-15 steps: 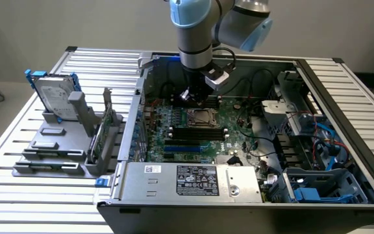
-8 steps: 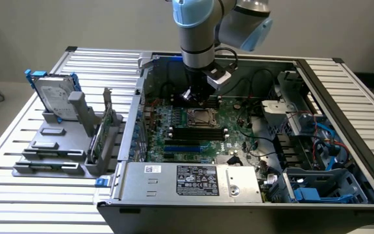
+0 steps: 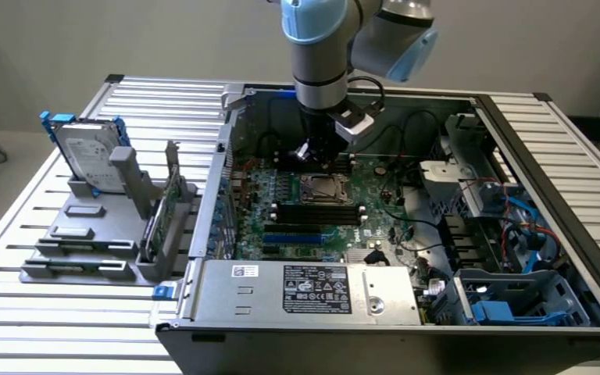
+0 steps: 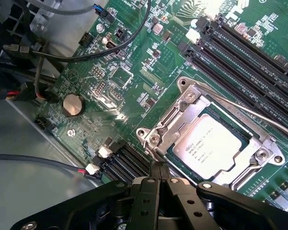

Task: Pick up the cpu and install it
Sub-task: 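Install the first cpu locking lever, then install the second cpu locking lever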

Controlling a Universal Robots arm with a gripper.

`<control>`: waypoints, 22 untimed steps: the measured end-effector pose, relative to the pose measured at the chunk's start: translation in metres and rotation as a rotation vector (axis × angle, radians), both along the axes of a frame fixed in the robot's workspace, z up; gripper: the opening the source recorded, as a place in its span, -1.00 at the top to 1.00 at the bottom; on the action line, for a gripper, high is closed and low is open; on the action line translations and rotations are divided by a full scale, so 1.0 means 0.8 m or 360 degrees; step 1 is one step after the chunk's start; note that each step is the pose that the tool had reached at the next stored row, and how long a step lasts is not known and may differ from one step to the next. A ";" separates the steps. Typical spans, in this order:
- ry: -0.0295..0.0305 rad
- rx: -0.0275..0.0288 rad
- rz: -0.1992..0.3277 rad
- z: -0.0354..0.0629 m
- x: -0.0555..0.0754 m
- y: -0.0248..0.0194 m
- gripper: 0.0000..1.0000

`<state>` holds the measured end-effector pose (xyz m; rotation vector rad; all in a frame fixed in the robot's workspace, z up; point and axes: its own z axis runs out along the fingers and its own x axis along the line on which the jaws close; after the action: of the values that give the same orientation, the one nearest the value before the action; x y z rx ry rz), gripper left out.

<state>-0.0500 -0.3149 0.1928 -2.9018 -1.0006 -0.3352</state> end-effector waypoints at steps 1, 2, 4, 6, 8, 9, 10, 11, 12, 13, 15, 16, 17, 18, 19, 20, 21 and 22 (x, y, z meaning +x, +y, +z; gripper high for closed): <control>0.00024 0.00006 0.0000 0.000 0.001 0.0008 0.79; 0.00079 -0.00024 -0.0001 0.000 0.001 0.0022 0.79; 0.00320 -0.00357 -0.0001 0.009 0.003 0.0036 0.79; 0.00438 -0.00555 -0.0001 0.013 0.003 0.0035 0.79; 0.00447 -0.00568 -0.0001 0.013 0.002 0.0032 0.79; 0.00447 -0.00567 -0.0001 0.013 0.002 0.0032 0.79; 0.00448 -0.00569 -0.0001 0.013 0.002 0.0032 0.79; 0.00447 -0.00567 -0.0001 0.013 0.002 0.0032 0.79; 0.00448 -0.00568 -0.0001 0.014 0.002 0.0032 0.79; 0.00448 -0.00568 -0.0001 0.014 0.002 0.0032 0.79; 0.00448 -0.00569 -0.0001 0.014 0.002 0.0032 0.79; 0.00448 -0.00569 -0.0001 0.014 0.002 0.0032 0.79; 0.00448 -0.00568 -0.0001 0.014 0.002 0.0032 0.79; 0.00448 -0.00568 -0.0001 0.014 0.002 0.0032 0.79; 0.00448 -0.00569 -0.0001 0.014 0.002 0.0032 0.79; 0.00448 -0.00568 -0.0001 0.013 0.002 0.0032 0.79; 0.00449 -0.00568 -0.0001 0.014 0.002 0.0032 0.79; 0.00448 -0.00568 -0.0001 0.014 0.002 0.0032 0.79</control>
<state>-0.0480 -0.3123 0.2036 -2.9298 -1.0121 -0.2786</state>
